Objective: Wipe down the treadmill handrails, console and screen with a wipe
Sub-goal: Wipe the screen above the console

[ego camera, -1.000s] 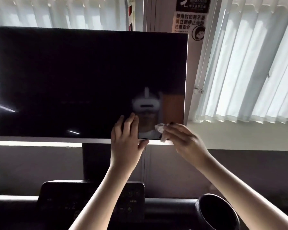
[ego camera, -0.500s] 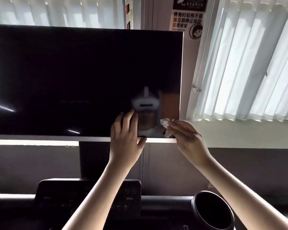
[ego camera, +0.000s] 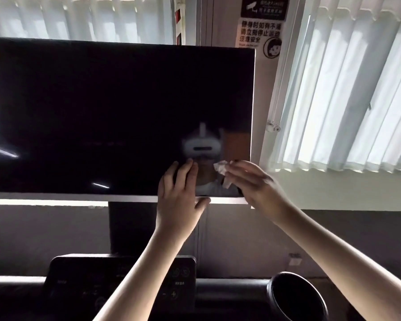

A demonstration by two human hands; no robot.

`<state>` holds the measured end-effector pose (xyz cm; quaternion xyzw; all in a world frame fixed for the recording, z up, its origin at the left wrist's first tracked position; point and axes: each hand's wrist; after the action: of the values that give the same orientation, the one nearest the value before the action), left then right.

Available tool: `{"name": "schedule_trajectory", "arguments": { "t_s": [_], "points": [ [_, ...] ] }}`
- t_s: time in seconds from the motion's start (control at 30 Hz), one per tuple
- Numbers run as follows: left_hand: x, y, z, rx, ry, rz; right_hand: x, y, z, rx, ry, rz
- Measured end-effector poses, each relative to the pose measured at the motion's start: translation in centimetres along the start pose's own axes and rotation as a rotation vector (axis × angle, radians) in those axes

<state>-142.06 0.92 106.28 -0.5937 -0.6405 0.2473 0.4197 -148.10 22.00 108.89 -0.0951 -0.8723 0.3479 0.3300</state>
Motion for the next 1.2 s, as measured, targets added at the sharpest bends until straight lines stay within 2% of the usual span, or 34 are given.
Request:
{"name": "schedule_trajectory", "arguments": {
  "t_s": [0.07, 0.23, 0.4, 0.47, 0.53, 0.6, 0.67, 0.77, 0.83, 0.93, 1.0, 1.13, 1.2],
  "points": [
    [0.0, 0.0, 0.0, 0.002, 0.002, -0.001, 1.3, -0.7, -0.9, -0.019, 0.019, -0.035],
    [0.0, 0.1, 0.1, 0.002, 0.001, 0.002, 4.1, -4.4, -0.9, 0.194, 0.148, 0.215],
    [0.1, 0.1, 0.0, 0.017, -0.005, 0.007, 3.3, -4.4, -0.1, 0.127, 0.129, -0.011],
    [0.1, 0.1, 0.0, 0.018, 0.002, 0.003, 4.7, -5.4, -1.1, 0.136, 0.171, 0.079],
    [0.1, 0.1, 0.0, 0.016, 0.002, 0.003, 6.0, -6.9, -2.0, 0.215, 0.203, 0.260],
    [0.1, 0.1, 0.0, 0.017, -0.003, 0.006, 6.3, -8.0, -1.8, 0.299, 0.190, 0.324],
    [0.1, 0.2, 0.1, 0.008, -0.007, 0.007, 5.6, -8.2, -1.0, 0.303, 0.134, 0.236],
    [0.1, 0.2, 0.1, 0.001, -0.007, 0.005, 5.5, -7.9, -1.1, 0.185, 0.111, 0.062],
    [0.0, 0.2, 0.1, -0.001, -0.011, 0.006, 7.1, -8.6, -1.8, 0.220, 0.158, 0.104],
    [0.0, 0.2, 0.2, -0.005, -0.005, 0.004, 9.1, -10.3, -2.2, 0.363, 0.220, 0.306],
    [0.0, 0.2, 0.1, 0.000, -0.003, 0.002, 8.7, -11.1, -1.6, 0.430, 0.221, 0.354],
    [0.0, 0.3, 0.2, -0.001, -0.005, 0.003, 7.9, -10.9, -1.8, 0.340, 0.150, 0.174],
    [0.0, 0.3, 0.2, -0.004, 0.000, 0.003, 9.5, -11.2, -2.4, 0.308, 0.181, 0.172]
  ]
}}
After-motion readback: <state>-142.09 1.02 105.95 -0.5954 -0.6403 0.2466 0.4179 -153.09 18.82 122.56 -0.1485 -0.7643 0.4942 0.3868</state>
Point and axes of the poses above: each hand's wrist, its own y-axis away from the middle knuckle, its own z-axis out of the palm, x = y × z, and after that the axes turned 14 degrees about -z, right-handed
